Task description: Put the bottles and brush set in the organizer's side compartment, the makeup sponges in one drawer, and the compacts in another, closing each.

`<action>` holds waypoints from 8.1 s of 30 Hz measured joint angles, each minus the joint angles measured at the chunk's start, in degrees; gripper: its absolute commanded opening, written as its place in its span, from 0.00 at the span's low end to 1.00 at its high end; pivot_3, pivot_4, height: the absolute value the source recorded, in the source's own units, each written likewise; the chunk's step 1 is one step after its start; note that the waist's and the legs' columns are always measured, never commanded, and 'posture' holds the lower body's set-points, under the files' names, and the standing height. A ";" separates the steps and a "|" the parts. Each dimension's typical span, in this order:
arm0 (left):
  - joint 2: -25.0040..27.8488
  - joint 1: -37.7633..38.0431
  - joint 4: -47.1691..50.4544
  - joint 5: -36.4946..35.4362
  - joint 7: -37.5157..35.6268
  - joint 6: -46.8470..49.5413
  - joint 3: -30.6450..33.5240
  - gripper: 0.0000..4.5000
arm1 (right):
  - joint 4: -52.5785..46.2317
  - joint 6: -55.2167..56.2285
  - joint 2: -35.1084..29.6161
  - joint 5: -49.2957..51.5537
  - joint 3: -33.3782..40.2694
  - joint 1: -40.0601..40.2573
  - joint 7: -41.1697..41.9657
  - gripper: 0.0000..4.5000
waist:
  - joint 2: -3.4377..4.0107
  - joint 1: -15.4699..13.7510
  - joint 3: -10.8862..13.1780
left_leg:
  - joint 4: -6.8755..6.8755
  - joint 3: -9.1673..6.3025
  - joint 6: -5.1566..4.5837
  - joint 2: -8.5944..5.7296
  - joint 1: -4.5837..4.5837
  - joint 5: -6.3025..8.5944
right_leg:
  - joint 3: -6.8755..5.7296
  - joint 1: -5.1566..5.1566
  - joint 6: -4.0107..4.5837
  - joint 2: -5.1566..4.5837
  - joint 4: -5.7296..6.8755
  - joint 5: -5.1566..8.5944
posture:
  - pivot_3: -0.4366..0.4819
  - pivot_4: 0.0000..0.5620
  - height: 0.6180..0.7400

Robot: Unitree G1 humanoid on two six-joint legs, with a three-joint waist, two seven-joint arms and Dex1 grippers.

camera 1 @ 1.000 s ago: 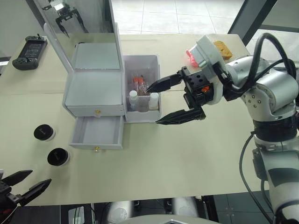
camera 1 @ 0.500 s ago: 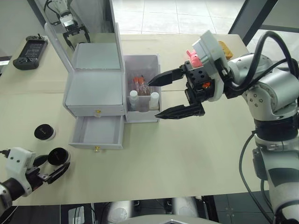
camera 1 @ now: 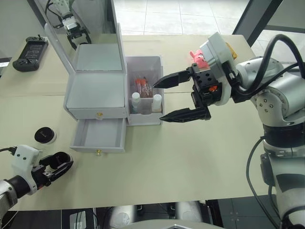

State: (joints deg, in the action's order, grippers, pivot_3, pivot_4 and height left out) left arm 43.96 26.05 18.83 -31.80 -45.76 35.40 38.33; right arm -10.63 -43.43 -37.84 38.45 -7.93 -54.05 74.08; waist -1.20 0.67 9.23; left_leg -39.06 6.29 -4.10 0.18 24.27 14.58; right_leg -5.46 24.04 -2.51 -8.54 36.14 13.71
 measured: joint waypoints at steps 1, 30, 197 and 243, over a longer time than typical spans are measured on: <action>1.03 -1.20 -0.49 -0.89 -0.11 0.72 1.79 0.65 | 0.03 0.00 -0.02 0.00 0.00 0.00 -0.01 1.00 | -0.01 -0.01 0.00 | -0.01 0.00 0.00 0.00 0.00 0.00 | -0.01 0.00 0.00 0.00 0.00 0.00 | 0.48 0.27 1.00; 18.81 -28.20 -4.02 -0.94 -14.48 1.87 -24.76 0.65 | -3.53 -2.10 -1.98 1.17 2.43 3.29 -6.12 1.00 | 0.00 0.02 0.00 | 0.01 0.31 0.05 -0.10 0.04 -0.14 | -0.04 0.01 -0.01 0.31 0.09 0.00 | 0.48 0.27 1.00; -9.88 -28.68 -1.92 7.02 38.74 18.71 -2.43 0.65 | 2.44 -10.25 -0.71 0.13 0.91 -12.12 -8.90 1.00 | -0.15 -0.59 -0.14 | -0.15 0.54 0.14 0.52 0.03 -0.21 | -0.23 0.06 0.34 0.53 0.10 -0.30 | 0.48 0.27 1.00; 17.53 -40.46 0.33 6.69 -18.88 -2.75 -37.24 0.65 | -1.60 -11.83 0.64 7.10 5.07 -8.25 -14.82 1.00 | 0.00 -0.57 0.01 | 0.06 0.64 0.47 0.71 0.06 -0.43 | -0.14 0.17 0.61 1.09 0.17 -0.30 | 0.48 0.27 1.00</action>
State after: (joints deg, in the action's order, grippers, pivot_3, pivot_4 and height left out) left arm 61.49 -14.41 19.16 -25.11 -64.64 32.65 1.08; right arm -12.23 -55.27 -37.20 45.56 -2.86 -62.31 59.26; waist -1.20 0.10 9.23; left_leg -39.00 6.93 -3.63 0.89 24.33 14.15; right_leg -5.60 24.22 -1.90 -7.45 36.31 13.41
